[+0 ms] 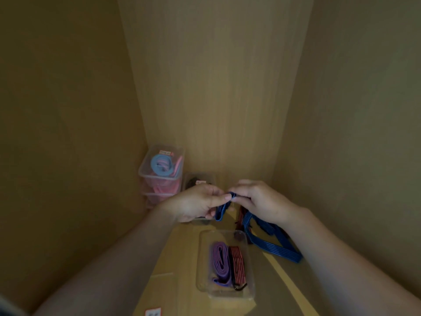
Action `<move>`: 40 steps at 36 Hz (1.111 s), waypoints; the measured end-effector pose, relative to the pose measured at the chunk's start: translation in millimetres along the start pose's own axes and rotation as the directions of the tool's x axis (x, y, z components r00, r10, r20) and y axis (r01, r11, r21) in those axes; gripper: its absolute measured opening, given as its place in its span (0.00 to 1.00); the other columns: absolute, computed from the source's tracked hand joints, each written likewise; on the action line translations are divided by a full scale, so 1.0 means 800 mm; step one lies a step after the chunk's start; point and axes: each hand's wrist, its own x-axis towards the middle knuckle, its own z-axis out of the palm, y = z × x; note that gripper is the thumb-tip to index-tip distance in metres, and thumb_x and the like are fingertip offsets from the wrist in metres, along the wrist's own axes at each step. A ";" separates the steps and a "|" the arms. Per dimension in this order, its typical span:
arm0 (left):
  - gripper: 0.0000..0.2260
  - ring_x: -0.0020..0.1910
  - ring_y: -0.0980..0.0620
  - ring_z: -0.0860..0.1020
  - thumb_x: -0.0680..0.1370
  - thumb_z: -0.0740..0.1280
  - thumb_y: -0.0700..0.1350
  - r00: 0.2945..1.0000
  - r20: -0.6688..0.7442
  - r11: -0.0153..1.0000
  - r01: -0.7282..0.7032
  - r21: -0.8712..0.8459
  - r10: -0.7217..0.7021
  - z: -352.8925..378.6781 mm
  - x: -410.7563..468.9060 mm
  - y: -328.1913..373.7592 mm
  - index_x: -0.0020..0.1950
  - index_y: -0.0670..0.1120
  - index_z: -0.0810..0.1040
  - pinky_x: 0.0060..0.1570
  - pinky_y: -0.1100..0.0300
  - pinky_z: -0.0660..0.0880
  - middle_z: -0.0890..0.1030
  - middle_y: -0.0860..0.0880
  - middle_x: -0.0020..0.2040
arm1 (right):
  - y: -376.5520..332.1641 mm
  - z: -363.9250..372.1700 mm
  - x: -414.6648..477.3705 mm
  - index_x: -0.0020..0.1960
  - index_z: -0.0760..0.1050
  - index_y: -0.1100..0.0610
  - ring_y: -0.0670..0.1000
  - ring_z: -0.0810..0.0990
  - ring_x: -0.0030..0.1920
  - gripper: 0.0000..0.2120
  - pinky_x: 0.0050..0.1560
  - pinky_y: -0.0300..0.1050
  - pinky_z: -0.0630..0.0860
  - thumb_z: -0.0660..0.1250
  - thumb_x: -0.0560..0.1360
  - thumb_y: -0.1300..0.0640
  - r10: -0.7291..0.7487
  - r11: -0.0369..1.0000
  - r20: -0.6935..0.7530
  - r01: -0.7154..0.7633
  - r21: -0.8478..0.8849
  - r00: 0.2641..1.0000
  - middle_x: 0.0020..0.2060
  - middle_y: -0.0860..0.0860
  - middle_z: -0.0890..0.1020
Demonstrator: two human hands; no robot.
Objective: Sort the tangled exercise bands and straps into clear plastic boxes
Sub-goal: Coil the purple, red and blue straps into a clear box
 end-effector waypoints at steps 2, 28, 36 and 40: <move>0.13 0.25 0.58 0.66 0.77 0.66 0.51 1.000 0.007 1.000 -0.015 -0.025 0.015 0.002 -0.001 0.000 0.50 0.41 0.76 0.23 0.68 0.64 0.77 0.41 0.43 | -0.002 0.001 0.003 0.61 0.79 0.54 0.41 0.74 0.44 0.12 0.46 0.30 0.69 0.63 0.79 0.59 -0.005 1.000 0.020 0.005 0.012 1.000 0.48 0.47 0.75; 0.09 0.30 0.53 0.78 0.83 0.57 0.43 0.893 -0.436 0.894 -0.283 -0.349 0.112 0.015 0.012 -0.009 0.52 0.37 0.70 0.33 0.62 0.78 0.78 0.41 0.37 | 0.011 0.045 -0.002 0.74 0.66 0.50 0.50 0.80 0.53 0.25 0.53 0.46 0.78 0.59 0.79 0.65 0.084 0.996 -0.098 -0.084 0.003 0.992 0.54 0.52 0.82; 0.06 0.34 0.49 0.81 0.83 0.57 0.41 0.904 -0.426 0.828 -0.272 -0.491 0.044 0.014 0.011 -0.012 0.55 0.40 0.70 0.37 0.58 0.80 0.79 0.38 0.44 | 0.010 0.045 -0.003 0.66 0.74 0.55 0.51 0.81 0.47 0.16 0.46 0.44 0.76 0.63 0.80 0.53 0.013 0.999 -0.167 -0.021 -0.046 0.986 0.49 0.52 0.83; 0.05 0.42 0.44 0.82 0.82 0.58 0.39 0.904 -0.426 0.925 -0.177 -0.336 0.018 0.007 0.008 -0.010 0.54 0.40 0.72 0.47 0.53 0.81 0.79 0.38 0.47 | 0.012 0.041 -0.002 0.62 0.77 0.57 0.46 0.76 0.42 0.14 0.40 0.37 0.67 0.60 0.81 0.53 -0.008 0.993 -0.160 -0.011 -0.117 0.987 0.45 0.52 0.81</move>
